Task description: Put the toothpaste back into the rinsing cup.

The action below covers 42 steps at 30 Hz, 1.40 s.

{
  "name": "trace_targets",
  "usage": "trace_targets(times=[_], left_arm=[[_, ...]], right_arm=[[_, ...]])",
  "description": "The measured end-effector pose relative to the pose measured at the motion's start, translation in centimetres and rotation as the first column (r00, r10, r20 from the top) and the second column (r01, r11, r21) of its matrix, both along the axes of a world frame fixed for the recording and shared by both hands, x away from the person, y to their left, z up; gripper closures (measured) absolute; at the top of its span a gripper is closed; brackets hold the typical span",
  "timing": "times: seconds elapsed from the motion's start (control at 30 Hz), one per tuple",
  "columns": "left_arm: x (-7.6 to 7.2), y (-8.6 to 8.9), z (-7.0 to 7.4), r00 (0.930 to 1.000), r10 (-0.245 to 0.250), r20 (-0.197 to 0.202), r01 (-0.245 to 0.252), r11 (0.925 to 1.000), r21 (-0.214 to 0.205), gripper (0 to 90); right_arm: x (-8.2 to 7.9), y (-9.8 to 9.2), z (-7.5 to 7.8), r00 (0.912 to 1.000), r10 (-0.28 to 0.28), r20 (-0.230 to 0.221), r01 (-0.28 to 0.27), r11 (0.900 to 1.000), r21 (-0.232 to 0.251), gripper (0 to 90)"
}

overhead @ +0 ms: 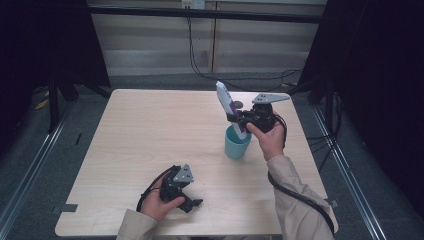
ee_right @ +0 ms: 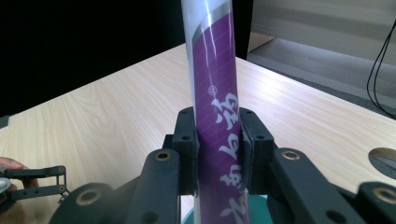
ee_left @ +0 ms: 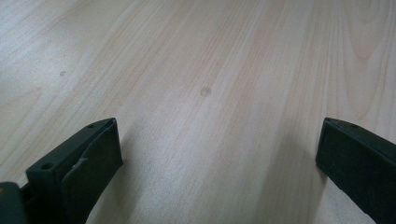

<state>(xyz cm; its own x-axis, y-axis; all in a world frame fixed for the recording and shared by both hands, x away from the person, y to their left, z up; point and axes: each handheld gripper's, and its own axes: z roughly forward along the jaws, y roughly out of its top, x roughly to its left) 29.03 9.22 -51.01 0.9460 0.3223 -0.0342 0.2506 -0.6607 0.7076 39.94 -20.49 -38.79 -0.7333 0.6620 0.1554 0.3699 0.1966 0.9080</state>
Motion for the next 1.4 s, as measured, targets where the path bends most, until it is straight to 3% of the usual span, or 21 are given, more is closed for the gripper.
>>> trace_targets(times=[0.8, 1.4], left_arm=[[0.0, 0.0, 0.0, 1.0000, 0.005, 0.000, -0.005, 1.0000, -0.004, 0.0], [-0.1, 0.0, 0.0, 1.0000, 0.006, 0.000, -0.006, 1.0000, -0.004, 0.0]], right_arm=[[0.2, 0.0, -3.2, 0.9996, -0.014, -0.022, 0.014, 0.9999, 0.001, 71.0], [-0.3, -0.8, -4.8, 0.9987, -0.033, -0.039, 0.033, 0.9994, 0.006, 70.3]])
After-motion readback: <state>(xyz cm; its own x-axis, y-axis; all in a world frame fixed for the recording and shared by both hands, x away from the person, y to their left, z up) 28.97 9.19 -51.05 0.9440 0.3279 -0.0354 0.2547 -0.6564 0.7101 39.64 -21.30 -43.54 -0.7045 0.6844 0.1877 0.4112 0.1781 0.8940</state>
